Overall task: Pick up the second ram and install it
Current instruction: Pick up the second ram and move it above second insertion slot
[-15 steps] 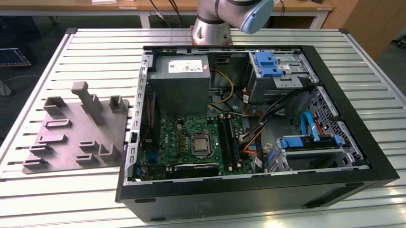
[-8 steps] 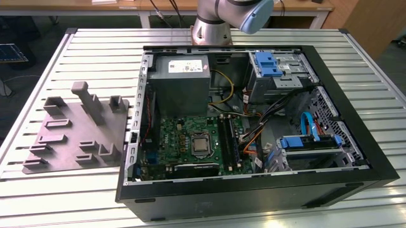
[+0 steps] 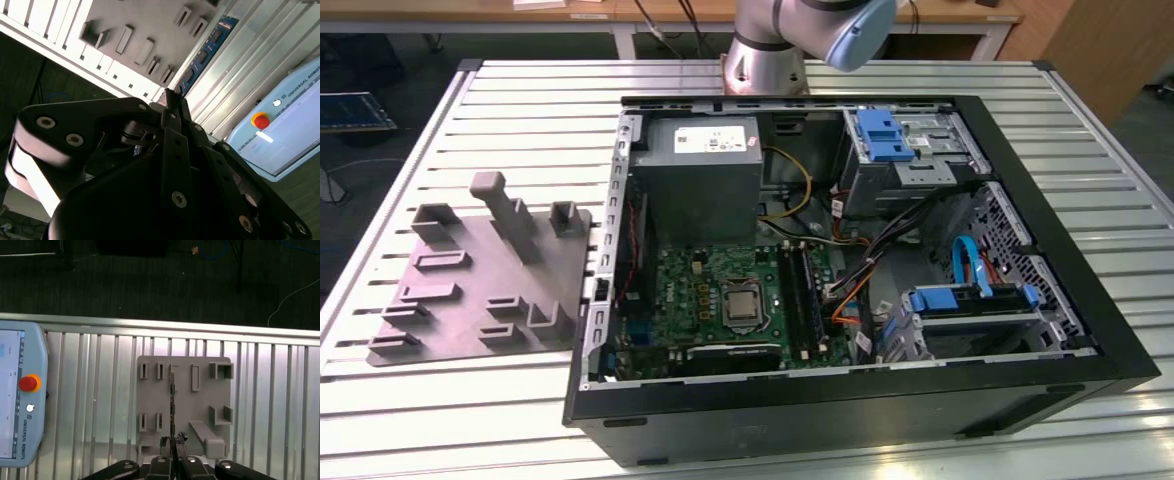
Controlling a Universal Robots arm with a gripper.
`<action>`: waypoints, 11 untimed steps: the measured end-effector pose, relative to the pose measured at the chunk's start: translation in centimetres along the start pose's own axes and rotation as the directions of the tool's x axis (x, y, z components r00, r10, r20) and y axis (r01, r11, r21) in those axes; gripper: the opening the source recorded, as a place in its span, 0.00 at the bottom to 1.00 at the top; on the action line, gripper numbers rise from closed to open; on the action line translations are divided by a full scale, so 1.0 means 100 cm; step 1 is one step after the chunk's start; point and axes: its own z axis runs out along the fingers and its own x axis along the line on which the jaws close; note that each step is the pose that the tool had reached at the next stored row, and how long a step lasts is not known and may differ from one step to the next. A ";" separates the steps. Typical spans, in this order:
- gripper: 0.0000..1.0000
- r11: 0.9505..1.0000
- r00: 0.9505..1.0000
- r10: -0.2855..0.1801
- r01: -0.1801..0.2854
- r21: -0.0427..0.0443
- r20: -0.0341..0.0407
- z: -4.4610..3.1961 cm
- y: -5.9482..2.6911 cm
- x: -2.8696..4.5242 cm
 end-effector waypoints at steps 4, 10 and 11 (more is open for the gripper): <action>0.14 1.000 1.000 0.000 0.000 -0.001 0.000 0.0007 -0.0184 0.0007; 0.14 1.000 1.000 0.000 0.000 -0.001 0.000 0.0018 -0.0453 0.0017; 0.14 1.000 1.000 0.000 0.000 -0.001 0.000 0.0020 -0.0502 0.0019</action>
